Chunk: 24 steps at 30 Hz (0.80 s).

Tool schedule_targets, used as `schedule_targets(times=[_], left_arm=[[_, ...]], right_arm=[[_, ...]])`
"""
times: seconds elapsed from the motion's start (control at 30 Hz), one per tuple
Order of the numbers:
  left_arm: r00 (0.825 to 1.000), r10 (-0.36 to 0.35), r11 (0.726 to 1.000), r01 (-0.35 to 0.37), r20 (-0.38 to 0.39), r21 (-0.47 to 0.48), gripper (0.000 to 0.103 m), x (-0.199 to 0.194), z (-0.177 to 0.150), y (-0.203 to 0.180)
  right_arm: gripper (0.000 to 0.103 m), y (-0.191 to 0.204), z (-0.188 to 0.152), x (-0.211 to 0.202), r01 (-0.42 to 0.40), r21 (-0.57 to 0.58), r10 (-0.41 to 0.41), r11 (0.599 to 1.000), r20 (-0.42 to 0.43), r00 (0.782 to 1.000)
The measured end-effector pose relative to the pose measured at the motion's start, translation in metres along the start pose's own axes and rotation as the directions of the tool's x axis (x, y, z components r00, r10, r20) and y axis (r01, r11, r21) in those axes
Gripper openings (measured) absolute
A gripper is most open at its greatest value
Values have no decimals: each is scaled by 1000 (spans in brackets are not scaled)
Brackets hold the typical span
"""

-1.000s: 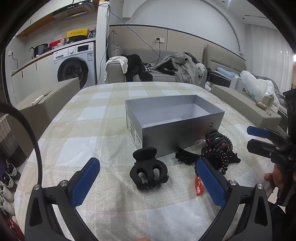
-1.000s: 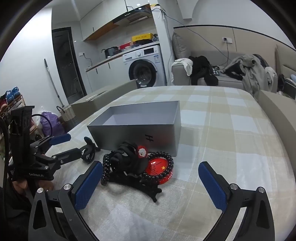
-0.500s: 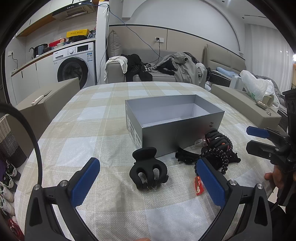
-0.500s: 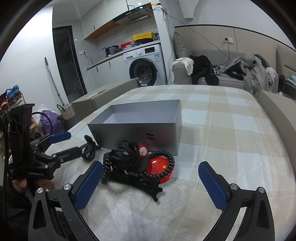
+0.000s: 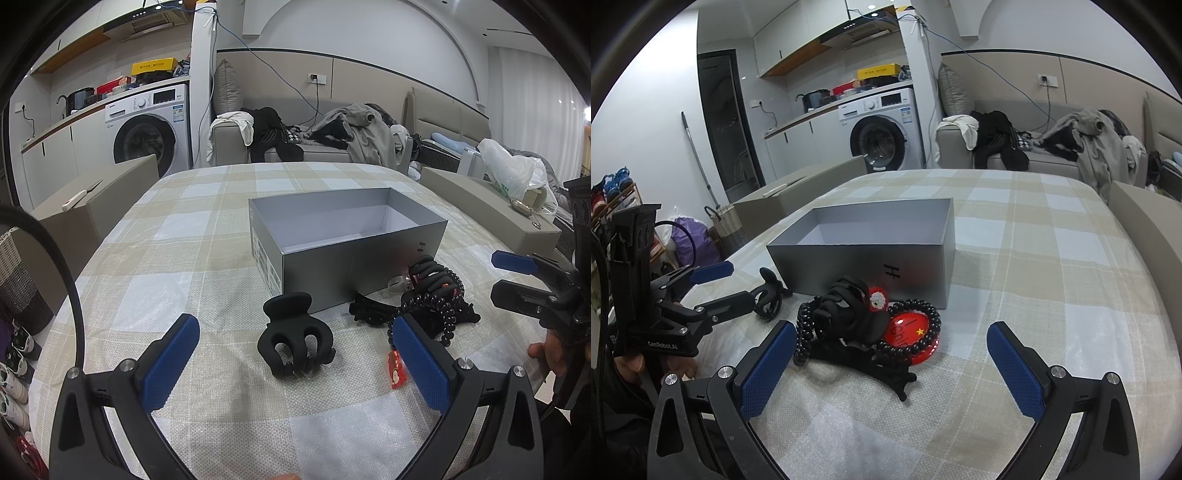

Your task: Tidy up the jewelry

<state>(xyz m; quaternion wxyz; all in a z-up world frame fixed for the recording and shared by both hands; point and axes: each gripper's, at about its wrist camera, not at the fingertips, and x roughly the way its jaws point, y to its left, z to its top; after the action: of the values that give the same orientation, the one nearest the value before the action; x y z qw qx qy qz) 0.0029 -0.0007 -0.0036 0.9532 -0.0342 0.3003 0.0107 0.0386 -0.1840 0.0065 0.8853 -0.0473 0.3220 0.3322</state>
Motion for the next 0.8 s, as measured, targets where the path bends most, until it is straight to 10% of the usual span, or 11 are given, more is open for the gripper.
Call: schedule_targets(times=[0.8], left_arm=[[1000,1,1000,-1,-1,1,102,0,0,0]], right_arm=[[103,4,0,-1,12,-23,-12,1000,0,1000]])
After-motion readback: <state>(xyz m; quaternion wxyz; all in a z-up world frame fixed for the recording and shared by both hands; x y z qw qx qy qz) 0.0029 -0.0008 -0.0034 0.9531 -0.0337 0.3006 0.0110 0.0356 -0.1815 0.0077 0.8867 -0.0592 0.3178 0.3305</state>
